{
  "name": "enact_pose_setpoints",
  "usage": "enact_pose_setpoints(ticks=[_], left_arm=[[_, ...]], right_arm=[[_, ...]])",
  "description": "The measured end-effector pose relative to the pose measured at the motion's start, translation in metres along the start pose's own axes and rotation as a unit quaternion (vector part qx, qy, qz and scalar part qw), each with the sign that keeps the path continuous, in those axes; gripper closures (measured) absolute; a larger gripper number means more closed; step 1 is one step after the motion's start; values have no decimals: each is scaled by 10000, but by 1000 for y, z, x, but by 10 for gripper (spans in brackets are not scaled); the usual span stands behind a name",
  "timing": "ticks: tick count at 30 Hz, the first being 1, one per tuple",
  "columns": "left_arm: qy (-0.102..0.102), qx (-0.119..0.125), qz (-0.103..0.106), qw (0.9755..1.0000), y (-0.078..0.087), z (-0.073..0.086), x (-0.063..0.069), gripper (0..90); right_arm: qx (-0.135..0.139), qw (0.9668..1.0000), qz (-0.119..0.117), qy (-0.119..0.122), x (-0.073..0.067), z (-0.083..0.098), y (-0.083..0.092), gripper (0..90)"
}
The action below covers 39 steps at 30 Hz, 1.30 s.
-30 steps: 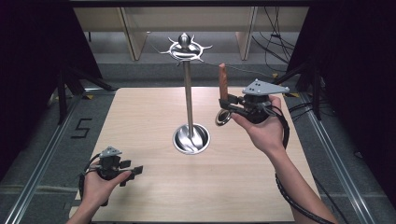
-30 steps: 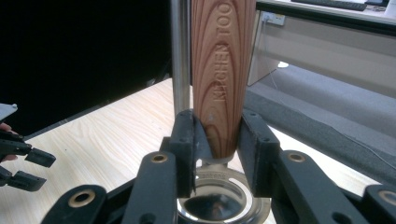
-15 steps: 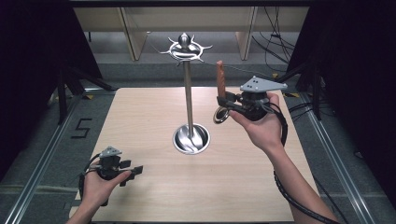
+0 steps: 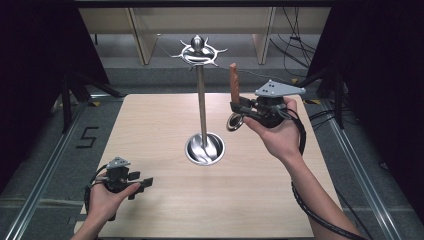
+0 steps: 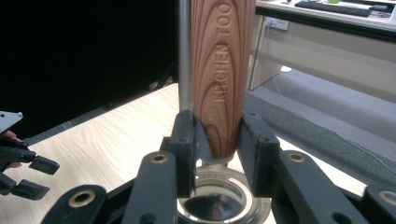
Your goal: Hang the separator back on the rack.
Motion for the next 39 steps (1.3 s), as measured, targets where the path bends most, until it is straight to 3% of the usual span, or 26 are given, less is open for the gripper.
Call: enact_pose_setpoints(ticks=[9, 10, 30, 32, 39], left_arm=[[-1, 0, 2, 10000, 0, 0, 0, 368], [-158, -141, 40, 9998, 3, 2, -1, 368], [-120, -91, 49, 9999, 2, 1, -1, 367], [-130, -112, 43, 9998, 2, 1, -1, 368], [-103, -80, 47, 9999, 2, 1, -1, 368]], right_arm=[[53, 10000, -38, 12, -2, -5, -2, 697], [74, 9999, -3, 71, -1, -6, -2, 697], [-11, 9999, -128, -21, -7, -7, -4, 697], [-3, 9999, -87, 63, -5, -8, -4, 698], [-24, 9999, -143, -56, -10, -8, -7, 697]])
Point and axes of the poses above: each handheld gripper's, and its own axes: y roughly backward along the jaws, z roughly out of its underside, x roughly to its right, the point moved 8 cm from there along -y, roughly forward along the jaws, and after that the axes turned 2 degrees about z, right-handed, at the moved point
